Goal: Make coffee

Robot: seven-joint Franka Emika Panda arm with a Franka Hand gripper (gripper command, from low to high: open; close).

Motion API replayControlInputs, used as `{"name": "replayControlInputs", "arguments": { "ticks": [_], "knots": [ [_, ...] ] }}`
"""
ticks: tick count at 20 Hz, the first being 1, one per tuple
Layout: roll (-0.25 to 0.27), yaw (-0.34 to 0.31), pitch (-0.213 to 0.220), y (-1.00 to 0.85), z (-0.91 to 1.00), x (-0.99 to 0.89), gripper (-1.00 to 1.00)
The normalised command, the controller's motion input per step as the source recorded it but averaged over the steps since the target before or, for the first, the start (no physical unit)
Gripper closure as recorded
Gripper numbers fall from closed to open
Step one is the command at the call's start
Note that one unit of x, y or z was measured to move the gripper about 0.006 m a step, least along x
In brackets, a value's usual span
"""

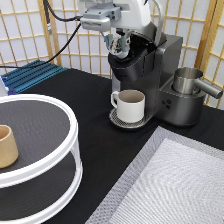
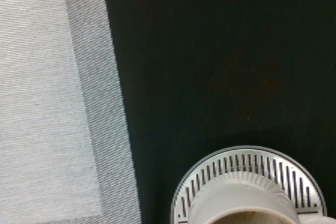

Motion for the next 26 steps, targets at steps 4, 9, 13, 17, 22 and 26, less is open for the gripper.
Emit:
{"name": "replayControlInputs", "arguments": {
  "ticks": [4, 9, 13, 17, 22, 26],
  "knots": [
    [-0.166, 0.0, 0.081, 0.32, 0.0, 0.19, 1.0],
    [-0.158, 0.0, 0.086, 0.28, 0.04, 0.16, 1.0],
    [-0.14, -0.002, 0.081, 0.17, 0.08, 0.06, -1.0],
    [-0.092, -0.001, 0.075, 0.02, 0.11, 0.02, -1.0],
    [-0.021, 0.0, 0.059, -0.15, 0.09, 0.0, -1.0],
    [0.025, 0.0, 0.042, -0.69, 0.05, -0.12, -1.0]
  ]
}}
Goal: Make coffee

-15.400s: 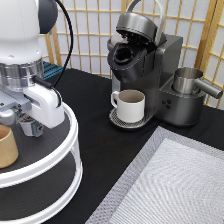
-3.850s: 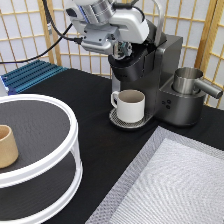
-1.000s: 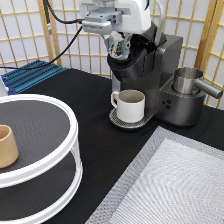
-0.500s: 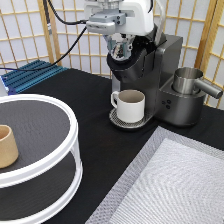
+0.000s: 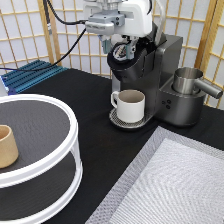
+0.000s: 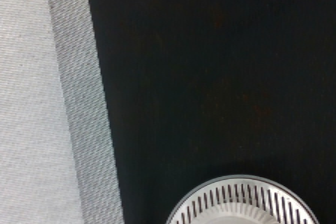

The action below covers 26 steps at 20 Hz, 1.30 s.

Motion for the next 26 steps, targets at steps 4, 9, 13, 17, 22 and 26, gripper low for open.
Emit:
{"name": "replayControlInputs", "arguments": {
  "ticks": [4, 9, 13, 17, 22, 26],
  "knots": [
    [0.046, 0.0, 0.017, -0.63, 0.4, -0.31, -1.0],
    [0.0, 0.001, 0.001, 0.41, 1.0, -0.34, -1.0],
    [0.0, 0.002, 0.069, 0.87, 1.0, 0.11, -1.0],
    [-0.011, 0.0, 0.147, 0.93, 1.0, 0.45, -1.0],
    [-0.055, 0.0, 0.2, 0.8, 0.75, 0.56, -1.0],
    [-0.076, -0.006, 0.234, 0.3, 0.34, 0.73, -1.0]
  ]
}}
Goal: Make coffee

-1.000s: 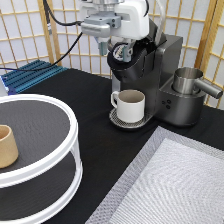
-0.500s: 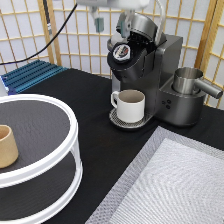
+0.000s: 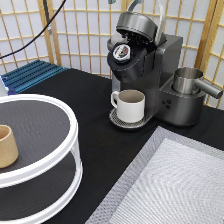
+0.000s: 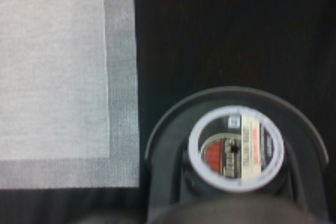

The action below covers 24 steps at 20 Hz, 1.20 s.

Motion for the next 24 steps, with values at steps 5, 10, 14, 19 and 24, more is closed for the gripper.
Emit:
{"name": "replayControlInputs", "arguments": {
  "ticks": [5, 10, 14, 19, 24],
  "knots": [
    [-0.037, 0.0, 0.279, 0.14, 0.12, 0.8, -1.0],
    [-0.049, -0.005, 0.222, 0.05, -0.26, 0.5, -1.0],
    [-0.028, -0.003, 0.186, -0.25, -0.27, 0.28, -1.0],
    [0.07, 0.0, 0.156, -0.77, -0.31, 0.11, -1.0],
    [0.104, 0.0, 0.129, -0.62, -0.22, 0.12, -1.0]
  ]
}}
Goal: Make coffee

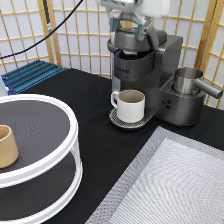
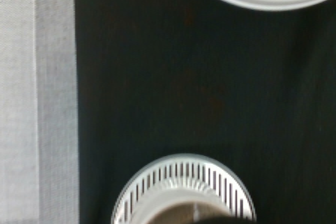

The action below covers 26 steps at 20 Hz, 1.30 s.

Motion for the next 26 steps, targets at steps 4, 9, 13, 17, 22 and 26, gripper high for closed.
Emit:
{"name": "replayControlInputs", "arguments": {
  "ticks": [4, 9, 13, 17, 22, 26],
  "knots": [
    [0.062, 0.0, 0.069, -0.2, 0.84, -0.3, -1.0],
    [0.009, -0.014, 0.0, 0.33, 1.0, -0.26, -1.0],
    [-0.001, -0.028, 0.004, 0.76, 0.93, 0.0, -1.0],
    [-0.044, -0.08, 0.045, 0.65, 0.61, 0.5, -1.0],
    [-0.003, -0.142, 0.068, 0.04, -0.13, 0.59, -1.0],
    [0.0, -0.184, 0.01, -0.21, -0.54, 0.23, -1.0]
  ]
}}
